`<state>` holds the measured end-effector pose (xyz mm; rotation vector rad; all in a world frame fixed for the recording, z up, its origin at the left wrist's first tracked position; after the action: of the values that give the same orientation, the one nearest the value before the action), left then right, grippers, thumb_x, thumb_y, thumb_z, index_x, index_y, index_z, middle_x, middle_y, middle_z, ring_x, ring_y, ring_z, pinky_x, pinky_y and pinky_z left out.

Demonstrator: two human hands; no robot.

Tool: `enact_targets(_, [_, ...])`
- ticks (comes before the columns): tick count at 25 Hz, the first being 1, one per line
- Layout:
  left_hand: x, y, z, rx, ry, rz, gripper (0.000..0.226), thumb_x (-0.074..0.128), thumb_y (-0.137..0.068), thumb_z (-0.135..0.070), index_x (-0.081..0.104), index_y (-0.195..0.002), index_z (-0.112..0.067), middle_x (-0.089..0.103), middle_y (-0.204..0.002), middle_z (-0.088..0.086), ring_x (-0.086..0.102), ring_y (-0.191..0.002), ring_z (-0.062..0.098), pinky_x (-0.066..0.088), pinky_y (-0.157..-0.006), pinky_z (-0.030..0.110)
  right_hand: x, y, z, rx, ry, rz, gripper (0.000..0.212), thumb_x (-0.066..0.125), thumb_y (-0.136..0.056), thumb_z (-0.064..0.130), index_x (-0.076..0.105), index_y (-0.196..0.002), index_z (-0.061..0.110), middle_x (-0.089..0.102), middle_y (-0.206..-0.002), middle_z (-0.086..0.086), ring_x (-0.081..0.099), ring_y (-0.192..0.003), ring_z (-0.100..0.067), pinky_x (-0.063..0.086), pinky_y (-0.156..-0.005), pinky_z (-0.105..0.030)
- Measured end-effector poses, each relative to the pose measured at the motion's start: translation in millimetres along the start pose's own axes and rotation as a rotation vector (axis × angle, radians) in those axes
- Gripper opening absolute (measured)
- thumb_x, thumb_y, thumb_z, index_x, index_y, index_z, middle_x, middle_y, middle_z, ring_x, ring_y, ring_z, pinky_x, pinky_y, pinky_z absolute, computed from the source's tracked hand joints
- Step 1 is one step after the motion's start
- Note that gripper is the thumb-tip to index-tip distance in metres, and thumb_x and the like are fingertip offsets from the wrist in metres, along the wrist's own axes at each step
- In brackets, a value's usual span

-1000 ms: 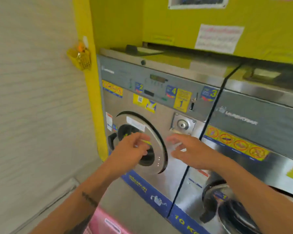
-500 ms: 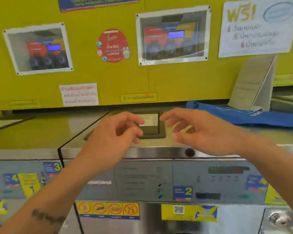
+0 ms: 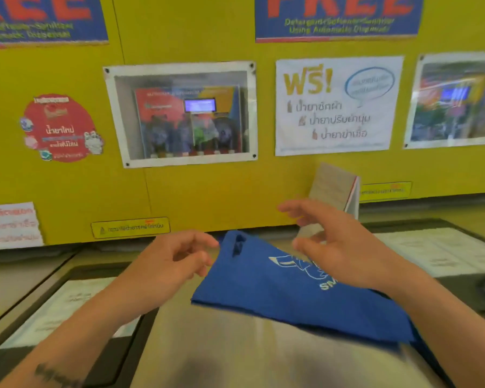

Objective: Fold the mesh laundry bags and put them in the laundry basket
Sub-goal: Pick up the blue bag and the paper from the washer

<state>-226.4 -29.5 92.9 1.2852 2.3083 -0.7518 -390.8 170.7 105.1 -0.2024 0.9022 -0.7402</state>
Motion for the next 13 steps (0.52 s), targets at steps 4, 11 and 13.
enact_targets(4, [38, -39, -18, 0.061, -0.022, 0.077, 0.018, 0.059, -0.094, -0.021, 0.069, -0.103, -0.033, 0.073, -0.091, -0.001, 0.069, -0.085, 0.010, 0.053, -0.086, 0.039, -20, 18, -27, 0.051, 0.219, -0.287, 0.054, 0.067, -0.086, 0.016, 0.050, -0.133, 0.036, 0.040, -0.131, 0.007, 0.043, -0.120, -0.010, 0.039, -0.098, -0.028])
enact_targets(11, [133, -88, 2, 0.170, -0.259, 0.391, 0.067, 0.070, -0.081, -0.050, 0.040, -0.140, -0.043, 0.030, -0.150, -0.013, 0.034, -0.139, 0.009, 0.030, -0.110, 0.029, -16, 3, -70, 0.396, 0.434, -0.355, 0.067, 0.065, -0.086, 0.029, 0.034, -0.146, 0.034, 0.021, -0.148, -0.016, 0.032, -0.131, -0.041, 0.037, -0.104, -0.048])
enact_targets(13, [149, -97, 21, 0.096, -0.422, 0.430, 0.089, 0.068, -0.074, -0.062, 0.021, -0.149, -0.049, 0.007, -0.162, -0.010, 0.012, -0.150, 0.017, 0.009, -0.121, 0.049, -12, -7, -80, 0.413, 0.427, -0.367, 0.064, 0.064, -0.087, 0.029, 0.036, -0.144, 0.032, 0.030, -0.142, -0.013, 0.039, -0.126, -0.037, 0.041, -0.102, -0.046])
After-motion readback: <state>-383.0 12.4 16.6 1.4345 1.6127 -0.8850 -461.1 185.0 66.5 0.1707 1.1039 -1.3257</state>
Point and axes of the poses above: each hand's wrist, its own y-axis away from the middle knuckle, its own x-axis out of the palm, z = x × y, the point moved 4 cm from there along -y, towards the middle knuckle
